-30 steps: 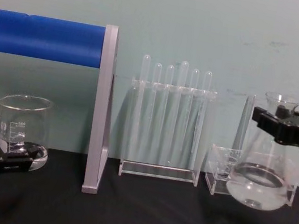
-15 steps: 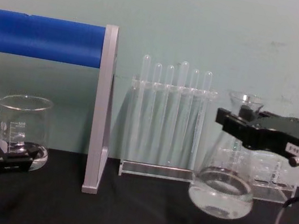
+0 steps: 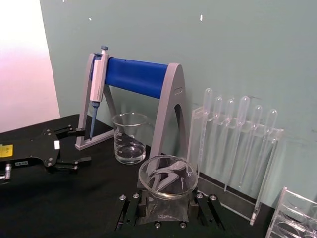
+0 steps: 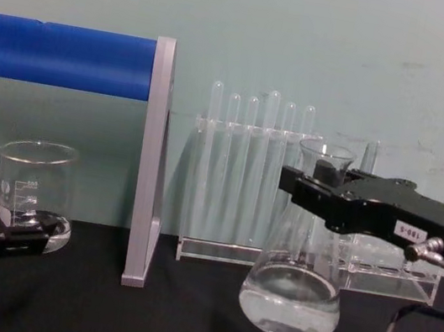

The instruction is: Grasp the erlenmeyer flask with one hand, shake it three times, then place it back.

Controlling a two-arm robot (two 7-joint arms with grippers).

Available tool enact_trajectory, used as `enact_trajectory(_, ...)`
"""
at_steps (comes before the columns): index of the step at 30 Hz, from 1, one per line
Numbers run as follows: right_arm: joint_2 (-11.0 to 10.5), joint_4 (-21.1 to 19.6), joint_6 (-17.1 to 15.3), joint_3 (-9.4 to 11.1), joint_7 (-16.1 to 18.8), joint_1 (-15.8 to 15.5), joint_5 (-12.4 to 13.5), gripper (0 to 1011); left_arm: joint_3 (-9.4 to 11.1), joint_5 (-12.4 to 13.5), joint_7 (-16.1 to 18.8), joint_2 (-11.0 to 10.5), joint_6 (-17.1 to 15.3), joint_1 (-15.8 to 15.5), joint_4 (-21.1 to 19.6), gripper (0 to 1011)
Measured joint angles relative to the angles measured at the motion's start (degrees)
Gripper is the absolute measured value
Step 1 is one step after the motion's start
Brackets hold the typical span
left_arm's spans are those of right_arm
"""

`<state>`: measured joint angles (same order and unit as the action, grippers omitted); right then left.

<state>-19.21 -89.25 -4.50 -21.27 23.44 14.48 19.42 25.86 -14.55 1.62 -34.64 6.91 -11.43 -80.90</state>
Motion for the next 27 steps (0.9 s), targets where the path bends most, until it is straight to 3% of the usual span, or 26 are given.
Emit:
enact_trajectory(12, -0.5, 0.2, 0.3, -0.8, -0.3, 0.3, 0.9, 449, 0.0, 0.0, 0.0, 0.0, 0.0, 0.0, 0.0, 1001)
enact_trajectory(27, -0.2, 3.6, 3.3, -1.9, 0.4, 0.2, 1.2, 449, 0.0, 0.0, 0.0, 0.0, 0.0, 0.0, 0.0, 1001)
